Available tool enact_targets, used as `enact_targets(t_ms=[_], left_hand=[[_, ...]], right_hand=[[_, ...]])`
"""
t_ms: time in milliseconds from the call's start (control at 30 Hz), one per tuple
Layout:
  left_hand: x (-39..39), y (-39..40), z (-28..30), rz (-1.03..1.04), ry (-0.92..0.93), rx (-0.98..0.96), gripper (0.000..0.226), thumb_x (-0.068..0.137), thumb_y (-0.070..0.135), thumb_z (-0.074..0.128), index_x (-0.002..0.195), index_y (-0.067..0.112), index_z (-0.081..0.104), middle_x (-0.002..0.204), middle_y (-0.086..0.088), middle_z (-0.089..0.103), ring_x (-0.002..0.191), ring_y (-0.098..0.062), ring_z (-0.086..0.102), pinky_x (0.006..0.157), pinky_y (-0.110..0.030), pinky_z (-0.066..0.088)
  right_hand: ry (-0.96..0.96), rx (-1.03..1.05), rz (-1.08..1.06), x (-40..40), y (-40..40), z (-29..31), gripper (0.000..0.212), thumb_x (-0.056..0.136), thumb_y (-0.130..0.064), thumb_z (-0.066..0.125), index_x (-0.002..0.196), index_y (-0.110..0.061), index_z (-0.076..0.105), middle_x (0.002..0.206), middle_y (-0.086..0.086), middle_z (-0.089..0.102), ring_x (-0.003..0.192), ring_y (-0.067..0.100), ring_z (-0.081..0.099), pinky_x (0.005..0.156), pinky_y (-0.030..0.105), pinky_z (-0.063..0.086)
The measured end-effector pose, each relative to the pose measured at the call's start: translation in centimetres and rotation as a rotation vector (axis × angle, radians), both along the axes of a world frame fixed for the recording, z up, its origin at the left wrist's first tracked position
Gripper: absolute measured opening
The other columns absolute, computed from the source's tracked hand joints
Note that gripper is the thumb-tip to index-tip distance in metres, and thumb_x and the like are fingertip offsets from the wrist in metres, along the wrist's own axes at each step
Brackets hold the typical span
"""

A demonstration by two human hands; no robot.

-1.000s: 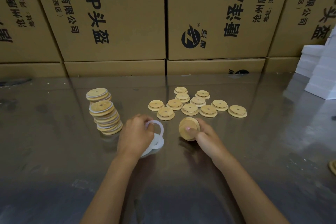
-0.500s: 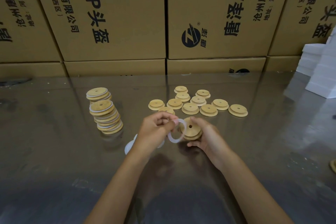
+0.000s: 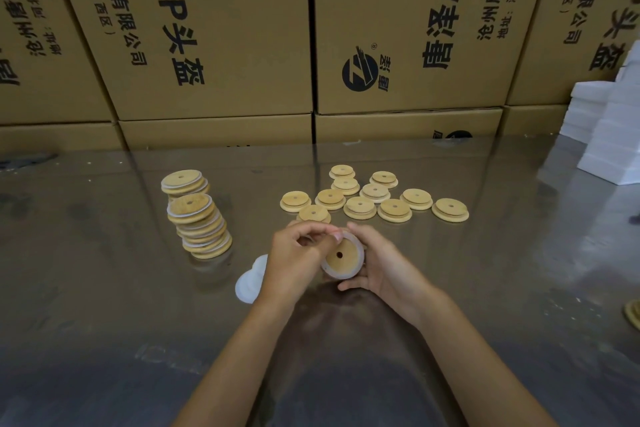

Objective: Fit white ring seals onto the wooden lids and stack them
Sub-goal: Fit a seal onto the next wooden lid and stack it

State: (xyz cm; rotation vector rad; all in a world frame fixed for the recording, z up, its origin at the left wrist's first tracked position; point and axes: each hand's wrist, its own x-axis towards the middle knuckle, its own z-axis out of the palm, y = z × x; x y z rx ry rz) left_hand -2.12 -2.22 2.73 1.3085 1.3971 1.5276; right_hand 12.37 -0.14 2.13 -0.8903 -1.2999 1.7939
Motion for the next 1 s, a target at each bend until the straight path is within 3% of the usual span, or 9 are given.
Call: enact_targets(t_ms=[233,367,500,633,833,1000], left_hand=[[-0.1,0.0,0.0,-0.002,-0.039,0.009,0.014,0.079,0.011,0.077,0.075,0.024,0.078,0.087,0.003,0.074,0.085,-0.012,0.068,0.065,-0.01,0.048],[-0.3,0.1,0.0,-0.008,-0.023,-0.011,0.016,0.085,0.01,0.07,0.08,0.023,0.078,0.09,0.004,0.075,0.085,-0.01,0.068,0.067,-0.009,0.049],[-0.6,0.3,0.0,-0.057,0.024,-0.005,0.029,0.089,0.004,0.062,0.082,0.028,0.077,0.098,0.006,0.071,0.083,0.003,0.065,0.066,-0.006,0.045],[-0.7,0.4,-0.1,-0.067,0.071,0.007,0.034,0.089,0.0,0.058,0.085,0.029,0.076,0.103,0.006,0.068,0.087,0.005,0.063,0.067,-0.005,0.044],[-1.2,0.6,-0.4,-0.064,0.084,-0.026,0.03,0.091,0.0,0.057,0.09,0.024,0.075,0.084,0.01,0.072,0.071,0.002,0.062,0.064,-0.006,0.044],[-1.6,0.9,-0.4,-0.083,0.027,-0.058,0.028,0.09,-0.006,0.058,0.098,0.019,0.071,0.075,0.003,0.066,0.058,0.002,0.058,0.059,-0.008,0.044]], right_hand=[[-0.012,0.061,0.001,0.2,0.0,-0.4,0.027,0.094,-0.012,0.058,0.114,-0.022,0.073,0.103,0.01,0.071,0.096,0.022,0.069,0.075,0.034,0.058],[-0.034,0.057,0.002,0.1,0.0,-0.4,0.025,0.092,-0.013,0.062,0.108,-0.026,0.075,0.1,0.008,0.073,0.095,0.023,0.071,0.072,0.031,0.059],[-0.002,0.034,-0.021,0.1,0.0,-0.4,0.022,0.095,-0.015,0.061,0.113,-0.021,0.074,0.102,0.008,0.073,0.093,0.022,0.072,0.073,0.032,0.06],[-0.002,0.023,-0.046,0.1,0.0,-0.4,0.023,0.098,-0.019,0.059,0.118,-0.017,0.071,0.106,0.01,0.073,0.093,0.022,0.071,0.075,0.031,0.06],[0.028,0.038,-0.075,0.2,0.1,-0.6,0.022,0.1,-0.021,0.057,0.117,-0.016,0.07,0.116,0.016,0.071,0.101,0.029,0.07,0.073,0.031,0.059],[0.055,0.049,-0.086,0.3,0.3,-0.9,0.024,0.101,-0.022,0.054,0.118,-0.014,0.069,0.12,0.018,0.069,0.111,0.035,0.067,0.074,0.032,0.058]])
